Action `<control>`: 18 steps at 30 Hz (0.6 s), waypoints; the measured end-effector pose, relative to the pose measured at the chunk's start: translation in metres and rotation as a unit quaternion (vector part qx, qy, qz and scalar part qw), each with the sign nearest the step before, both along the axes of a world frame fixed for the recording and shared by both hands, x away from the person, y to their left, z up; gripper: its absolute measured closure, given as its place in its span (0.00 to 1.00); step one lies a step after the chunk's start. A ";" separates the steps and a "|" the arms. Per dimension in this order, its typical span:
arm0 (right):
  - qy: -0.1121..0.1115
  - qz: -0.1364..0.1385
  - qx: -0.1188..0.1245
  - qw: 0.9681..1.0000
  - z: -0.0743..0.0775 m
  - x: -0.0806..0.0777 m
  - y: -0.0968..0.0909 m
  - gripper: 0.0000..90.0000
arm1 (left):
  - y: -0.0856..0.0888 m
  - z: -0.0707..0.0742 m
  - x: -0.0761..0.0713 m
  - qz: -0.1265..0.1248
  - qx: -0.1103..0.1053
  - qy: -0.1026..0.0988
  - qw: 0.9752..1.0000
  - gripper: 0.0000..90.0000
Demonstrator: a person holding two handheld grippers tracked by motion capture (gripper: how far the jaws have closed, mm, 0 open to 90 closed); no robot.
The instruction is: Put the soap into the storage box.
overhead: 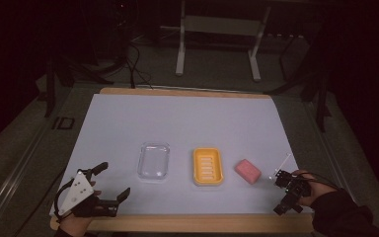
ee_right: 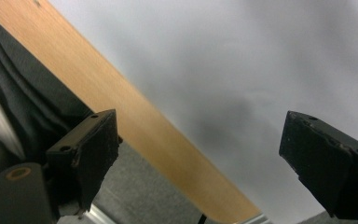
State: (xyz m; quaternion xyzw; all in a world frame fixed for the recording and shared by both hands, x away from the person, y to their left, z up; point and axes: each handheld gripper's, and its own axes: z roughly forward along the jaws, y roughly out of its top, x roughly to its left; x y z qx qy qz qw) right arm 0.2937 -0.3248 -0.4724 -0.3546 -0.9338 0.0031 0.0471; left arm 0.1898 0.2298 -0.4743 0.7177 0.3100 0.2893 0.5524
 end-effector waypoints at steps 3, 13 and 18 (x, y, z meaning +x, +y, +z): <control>-0.005 0.002 0.013 1.000 0.002 0.002 0.003 0.13 | 0.000 0.000 0.000 0.000 -0.001 0.000 1.000 0.00; -0.001 0.014 0.033 0.999 0.006 0.010 0.013 0.13 | 0.000 0.000 0.000 -0.002 -0.001 0.001 1.000 0.00; -0.003 0.019 0.035 0.999 0.009 0.012 0.020 0.12 | 0.000 0.000 0.000 -0.003 -0.001 0.001 1.000 0.00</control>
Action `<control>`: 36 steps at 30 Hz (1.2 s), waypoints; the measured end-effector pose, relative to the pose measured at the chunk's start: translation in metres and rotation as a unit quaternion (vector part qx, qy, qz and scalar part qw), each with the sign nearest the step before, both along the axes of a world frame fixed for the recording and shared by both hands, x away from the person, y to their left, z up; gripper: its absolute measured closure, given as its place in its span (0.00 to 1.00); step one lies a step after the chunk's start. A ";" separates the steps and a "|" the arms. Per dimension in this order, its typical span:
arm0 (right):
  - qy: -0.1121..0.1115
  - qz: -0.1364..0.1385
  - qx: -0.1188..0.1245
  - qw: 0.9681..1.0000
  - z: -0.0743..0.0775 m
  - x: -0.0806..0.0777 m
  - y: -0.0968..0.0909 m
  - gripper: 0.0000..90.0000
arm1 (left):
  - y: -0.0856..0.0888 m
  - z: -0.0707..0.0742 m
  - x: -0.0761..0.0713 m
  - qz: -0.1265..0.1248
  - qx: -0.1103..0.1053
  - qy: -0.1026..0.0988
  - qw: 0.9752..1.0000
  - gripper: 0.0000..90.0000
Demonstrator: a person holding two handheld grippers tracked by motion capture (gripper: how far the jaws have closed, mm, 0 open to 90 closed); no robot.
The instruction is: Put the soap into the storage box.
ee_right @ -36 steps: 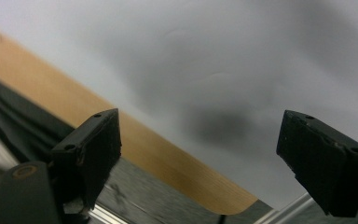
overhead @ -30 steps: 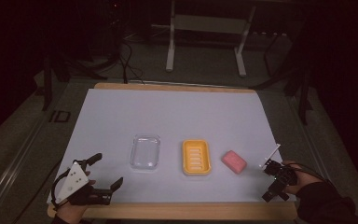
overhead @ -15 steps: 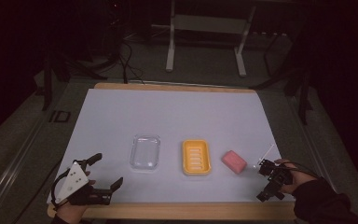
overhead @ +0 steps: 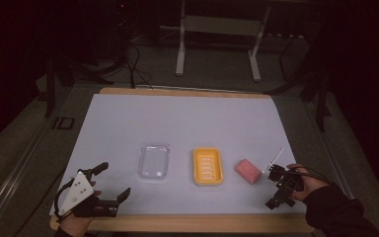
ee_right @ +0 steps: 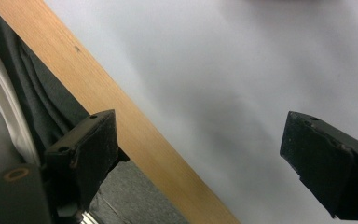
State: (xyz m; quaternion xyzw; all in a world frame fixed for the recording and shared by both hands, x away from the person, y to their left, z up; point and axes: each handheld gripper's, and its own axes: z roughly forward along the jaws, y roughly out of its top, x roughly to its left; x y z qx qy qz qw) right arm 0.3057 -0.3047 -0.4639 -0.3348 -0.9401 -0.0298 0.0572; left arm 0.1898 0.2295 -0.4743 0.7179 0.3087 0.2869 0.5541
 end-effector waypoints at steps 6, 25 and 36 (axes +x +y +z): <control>-0.025 0.006 0.008 1.000 0.005 0.007 0.007 0.12 | 0.000 0.000 0.000 -0.002 -0.002 0.000 1.000 0.00; -0.078 0.018 0.027 0.996 0.006 0.025 0.028 0.12 | 0.000 0.000 0.000 -0.007 0.000 0.001 1.000 0.00; -0.097 0.024 0.049 0.994 -0.002 0.038 0.035 0.12 | 0.000 0.000 0.000 -0.007 -0.002 0.000 1.000 0.00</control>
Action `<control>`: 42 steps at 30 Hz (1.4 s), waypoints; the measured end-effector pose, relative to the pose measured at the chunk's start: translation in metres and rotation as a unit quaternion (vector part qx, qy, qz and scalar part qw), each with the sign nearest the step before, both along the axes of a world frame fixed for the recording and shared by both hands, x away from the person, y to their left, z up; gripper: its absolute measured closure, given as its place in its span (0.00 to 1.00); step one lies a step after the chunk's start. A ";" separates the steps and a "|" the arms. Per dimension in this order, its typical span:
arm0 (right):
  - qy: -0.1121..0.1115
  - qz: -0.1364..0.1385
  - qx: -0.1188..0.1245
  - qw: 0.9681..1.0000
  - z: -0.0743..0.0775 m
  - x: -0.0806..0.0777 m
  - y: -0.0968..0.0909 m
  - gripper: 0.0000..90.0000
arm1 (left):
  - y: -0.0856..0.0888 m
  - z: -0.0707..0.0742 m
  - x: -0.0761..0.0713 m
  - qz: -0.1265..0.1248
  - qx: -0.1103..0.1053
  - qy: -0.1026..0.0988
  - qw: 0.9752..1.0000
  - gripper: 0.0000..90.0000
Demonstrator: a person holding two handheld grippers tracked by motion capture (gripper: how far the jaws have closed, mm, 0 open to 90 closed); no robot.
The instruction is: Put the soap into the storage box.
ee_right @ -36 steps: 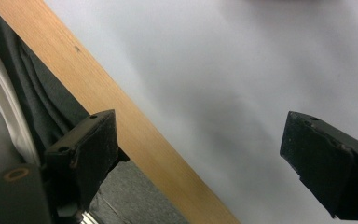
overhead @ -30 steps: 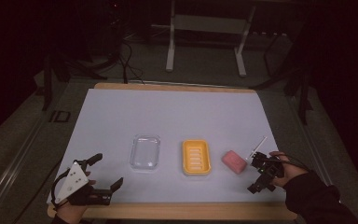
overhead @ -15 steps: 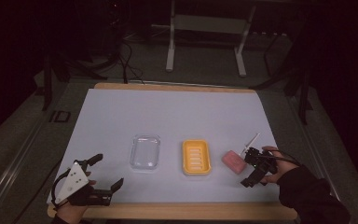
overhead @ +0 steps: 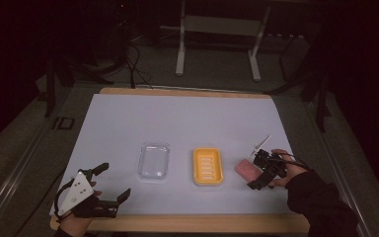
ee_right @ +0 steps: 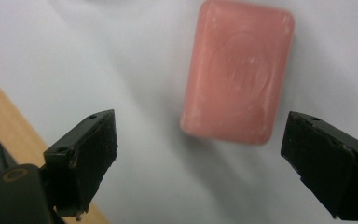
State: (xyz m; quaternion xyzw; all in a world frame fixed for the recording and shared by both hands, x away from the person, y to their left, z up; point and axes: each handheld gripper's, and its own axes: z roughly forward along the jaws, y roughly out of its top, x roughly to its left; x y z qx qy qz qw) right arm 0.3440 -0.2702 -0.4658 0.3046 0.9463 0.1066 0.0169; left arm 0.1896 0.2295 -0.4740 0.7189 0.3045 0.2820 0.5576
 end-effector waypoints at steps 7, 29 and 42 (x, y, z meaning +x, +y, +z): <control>-0.010 -0.007 0.008 1.000 -0.005 0.008 0.002 0.12 | 0.000 0.000 0.000 -0.001 0.001 0.000 1.000 0.00; -0.046 -0.014 0.041 0.998 -0.020 0.020 0.005 0.15 | 0.000 0.000 0.000 -0.003 0.002 0.001 1.000 0.00; -0.044 -0.014 0.029 0.999 -0.034 0.019 0.008 0.25 | -0.001 0.000 0.000 -0.004 0.004 0.001 1.000 0.00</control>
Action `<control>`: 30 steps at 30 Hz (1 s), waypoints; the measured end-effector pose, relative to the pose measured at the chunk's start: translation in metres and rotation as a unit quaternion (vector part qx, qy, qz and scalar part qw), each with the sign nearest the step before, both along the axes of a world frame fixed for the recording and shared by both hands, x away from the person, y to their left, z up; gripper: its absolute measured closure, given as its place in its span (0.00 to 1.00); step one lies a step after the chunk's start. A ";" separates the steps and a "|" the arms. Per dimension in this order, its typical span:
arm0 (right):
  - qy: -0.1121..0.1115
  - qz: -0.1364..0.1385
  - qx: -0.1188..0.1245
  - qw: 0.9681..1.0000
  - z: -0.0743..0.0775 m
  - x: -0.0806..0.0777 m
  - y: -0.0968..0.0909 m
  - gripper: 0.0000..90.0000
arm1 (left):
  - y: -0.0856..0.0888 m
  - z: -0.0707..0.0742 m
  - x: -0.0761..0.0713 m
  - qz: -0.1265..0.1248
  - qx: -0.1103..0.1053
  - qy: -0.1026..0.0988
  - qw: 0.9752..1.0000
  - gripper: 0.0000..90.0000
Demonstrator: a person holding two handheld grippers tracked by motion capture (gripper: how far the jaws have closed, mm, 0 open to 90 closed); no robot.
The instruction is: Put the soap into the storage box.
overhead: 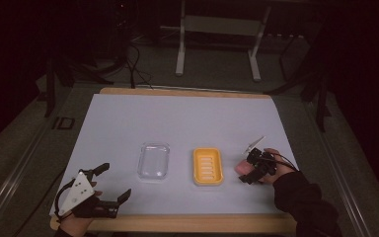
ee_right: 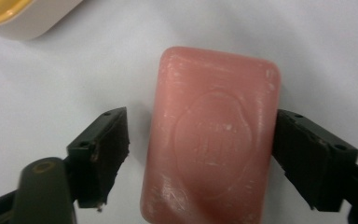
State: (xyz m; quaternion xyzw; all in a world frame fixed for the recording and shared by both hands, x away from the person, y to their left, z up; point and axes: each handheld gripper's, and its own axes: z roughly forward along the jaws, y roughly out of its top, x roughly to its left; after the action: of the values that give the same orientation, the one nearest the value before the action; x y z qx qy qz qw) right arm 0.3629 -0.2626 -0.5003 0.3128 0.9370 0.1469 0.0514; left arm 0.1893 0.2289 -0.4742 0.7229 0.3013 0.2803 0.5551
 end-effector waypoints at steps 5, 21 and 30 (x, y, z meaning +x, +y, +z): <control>-0.003 -0.007 -0.006 1.000 -0.002 0.000 0.001 0.36 | 0.000 0.000 0.000 0.000 0.001 0.001 1.000 0.00; 0.003 -0.089 -0.011 0.996 -0.001 -0.003 0.003 0.41 | -0.001 -0.001 0.001 0.000 0.001 0.001 1.000 0.00; 0.011 -0.163 -0.030 0.986 0.005 -0.008 0.014 0.41 | -0.001 -0.001 0.000 0.000 0.002 0.002 1.000 0.00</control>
State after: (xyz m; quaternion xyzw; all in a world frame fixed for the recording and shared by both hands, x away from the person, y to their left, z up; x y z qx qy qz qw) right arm 0.3545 -0.2490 -0.4955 0.4611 0.8781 0.1052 0.0733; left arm 0.1898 0.2278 -0.4748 0.7243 0.3015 0.2794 0.5536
